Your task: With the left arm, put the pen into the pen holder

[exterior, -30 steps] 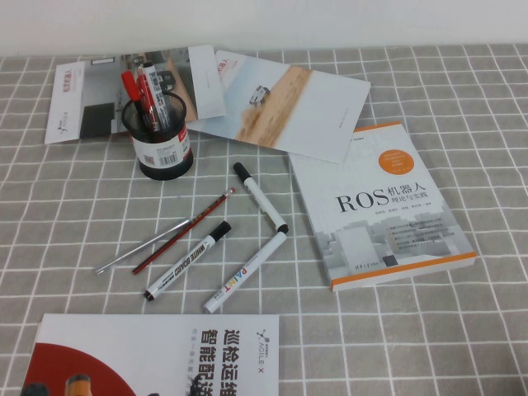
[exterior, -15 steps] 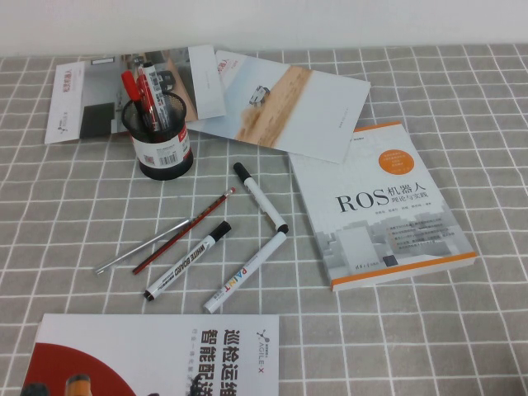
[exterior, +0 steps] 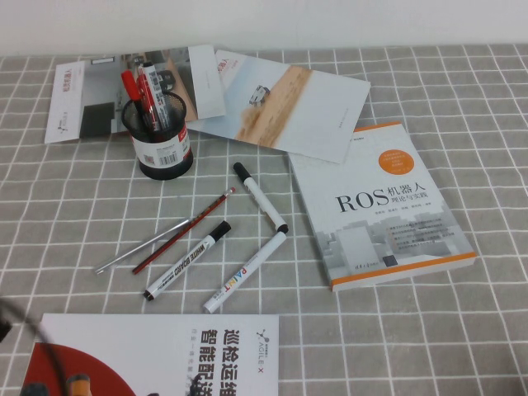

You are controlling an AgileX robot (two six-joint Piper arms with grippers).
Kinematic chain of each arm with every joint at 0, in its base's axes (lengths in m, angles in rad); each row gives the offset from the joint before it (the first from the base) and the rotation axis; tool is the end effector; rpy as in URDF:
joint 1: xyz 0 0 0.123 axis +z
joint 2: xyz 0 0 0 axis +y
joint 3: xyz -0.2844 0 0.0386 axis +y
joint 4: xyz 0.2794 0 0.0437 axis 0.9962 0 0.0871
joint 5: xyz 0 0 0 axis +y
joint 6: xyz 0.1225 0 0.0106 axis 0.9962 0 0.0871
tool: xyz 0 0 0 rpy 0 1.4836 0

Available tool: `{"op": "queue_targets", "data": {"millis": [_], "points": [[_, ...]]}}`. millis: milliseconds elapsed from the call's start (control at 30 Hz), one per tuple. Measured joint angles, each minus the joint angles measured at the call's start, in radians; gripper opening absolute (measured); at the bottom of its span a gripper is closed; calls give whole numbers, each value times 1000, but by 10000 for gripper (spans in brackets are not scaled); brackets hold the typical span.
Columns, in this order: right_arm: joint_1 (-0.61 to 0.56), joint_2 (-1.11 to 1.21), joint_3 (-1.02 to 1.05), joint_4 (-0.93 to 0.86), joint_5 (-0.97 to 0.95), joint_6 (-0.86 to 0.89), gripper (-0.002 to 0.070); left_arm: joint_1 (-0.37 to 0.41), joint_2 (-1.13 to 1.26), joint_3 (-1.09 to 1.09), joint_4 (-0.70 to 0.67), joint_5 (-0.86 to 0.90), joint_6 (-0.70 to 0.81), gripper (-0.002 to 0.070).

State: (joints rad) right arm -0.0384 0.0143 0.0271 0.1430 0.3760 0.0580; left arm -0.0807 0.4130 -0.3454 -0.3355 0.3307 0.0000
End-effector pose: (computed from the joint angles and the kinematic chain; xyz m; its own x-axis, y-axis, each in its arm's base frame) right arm 0.1136 0.0021 0.1583 -0.3170 0.2020 -0.9267 0.0499 0.9792 0.1964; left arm 0.1521 -0.0255 0.2617 -0.3312 -0.2856 -0.8993 0.0826 0.9407 -0.3292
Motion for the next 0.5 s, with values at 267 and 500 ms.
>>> {"op": "queue_targets", "data": {"millis": [267,500], "points": [[0,0,0,0,0,0,-15,0,407,-298,7,317,306,-3],[0,0,0,0,0,0,-15,0,711,-552,13,549,499,-3]]}}
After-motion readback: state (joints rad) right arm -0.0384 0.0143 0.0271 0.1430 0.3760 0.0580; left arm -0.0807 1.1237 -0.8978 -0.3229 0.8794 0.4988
